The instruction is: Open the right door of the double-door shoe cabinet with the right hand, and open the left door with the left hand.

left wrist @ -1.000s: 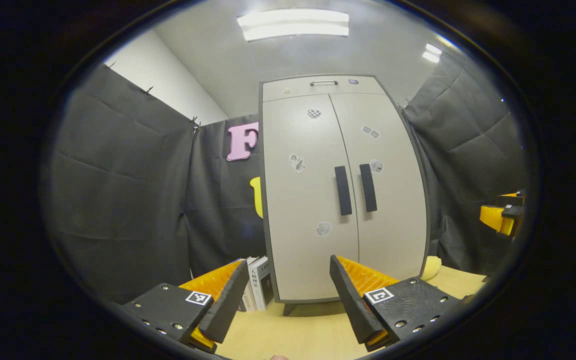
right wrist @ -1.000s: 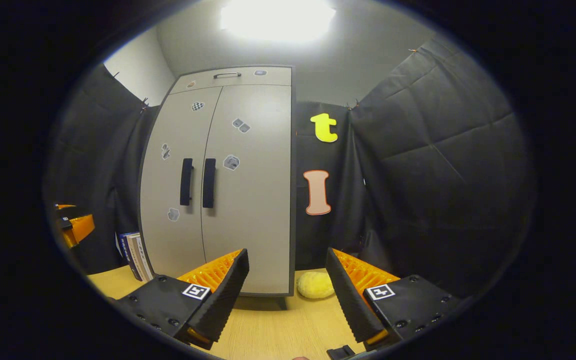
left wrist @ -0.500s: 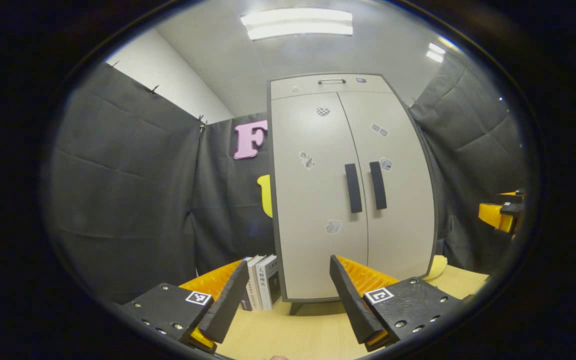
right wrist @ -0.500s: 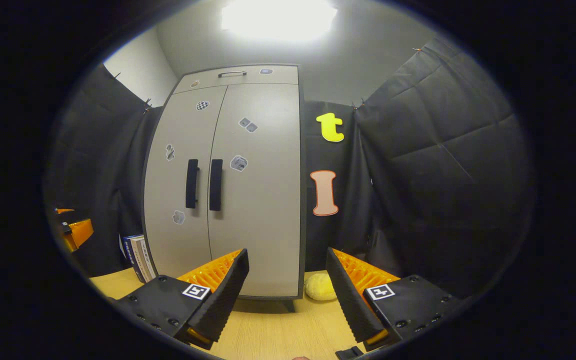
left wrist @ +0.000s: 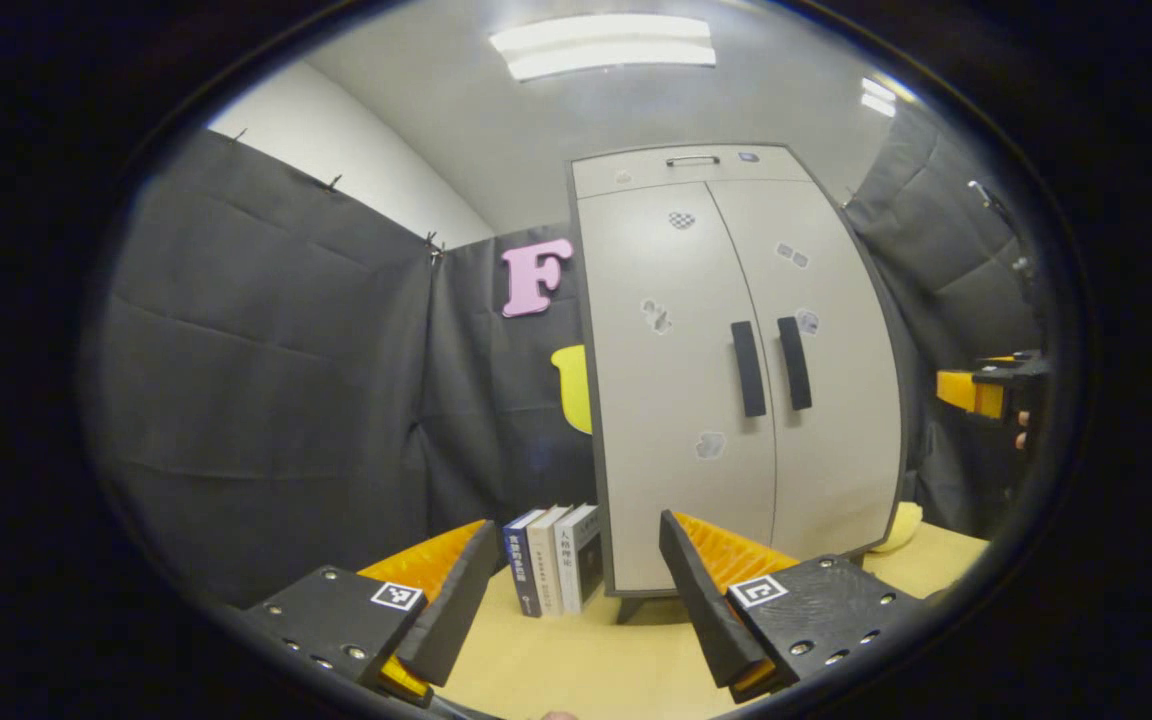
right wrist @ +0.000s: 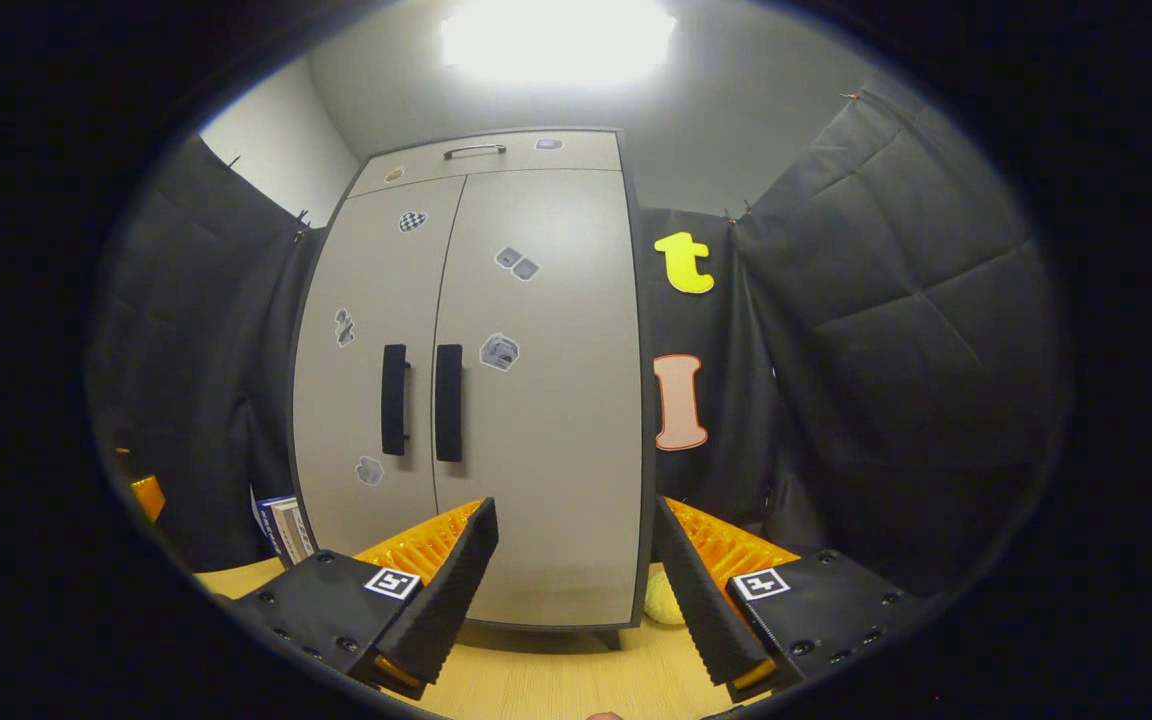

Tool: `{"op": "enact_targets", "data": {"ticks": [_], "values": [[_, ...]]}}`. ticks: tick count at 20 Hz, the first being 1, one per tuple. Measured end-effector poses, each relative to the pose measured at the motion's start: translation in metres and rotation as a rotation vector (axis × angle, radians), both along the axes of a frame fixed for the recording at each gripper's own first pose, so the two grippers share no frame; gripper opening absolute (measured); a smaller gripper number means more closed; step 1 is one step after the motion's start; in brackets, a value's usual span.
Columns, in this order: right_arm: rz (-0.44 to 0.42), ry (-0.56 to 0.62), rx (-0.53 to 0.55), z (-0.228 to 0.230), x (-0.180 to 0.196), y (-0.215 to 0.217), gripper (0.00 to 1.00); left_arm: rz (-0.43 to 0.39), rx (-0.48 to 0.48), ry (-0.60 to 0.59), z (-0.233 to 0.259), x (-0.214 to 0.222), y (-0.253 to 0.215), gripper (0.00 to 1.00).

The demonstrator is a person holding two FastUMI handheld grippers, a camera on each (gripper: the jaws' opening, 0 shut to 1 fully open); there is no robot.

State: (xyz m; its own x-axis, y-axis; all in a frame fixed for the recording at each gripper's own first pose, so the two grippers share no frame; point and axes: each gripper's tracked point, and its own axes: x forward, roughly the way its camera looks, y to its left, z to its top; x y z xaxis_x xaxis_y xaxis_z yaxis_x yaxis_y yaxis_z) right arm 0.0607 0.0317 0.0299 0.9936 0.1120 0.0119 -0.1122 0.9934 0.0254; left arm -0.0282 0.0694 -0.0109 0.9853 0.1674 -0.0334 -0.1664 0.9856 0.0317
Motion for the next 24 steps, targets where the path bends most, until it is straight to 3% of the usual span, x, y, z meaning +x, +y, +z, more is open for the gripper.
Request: {"op": "enact_targets", "data": {"ticks": [17,24], "values": [[0.152,0.052,0.033,0.045,0.102,0.103,0.98,0.190,0.004,0.059,-0.020,-0.050,0.070,0.95],[0.147,0.055,0.005,0.050,0.140,0.130,0.96,0.244,0.017,0.073,-0.022,-0.057,0.094,0.95]]}}
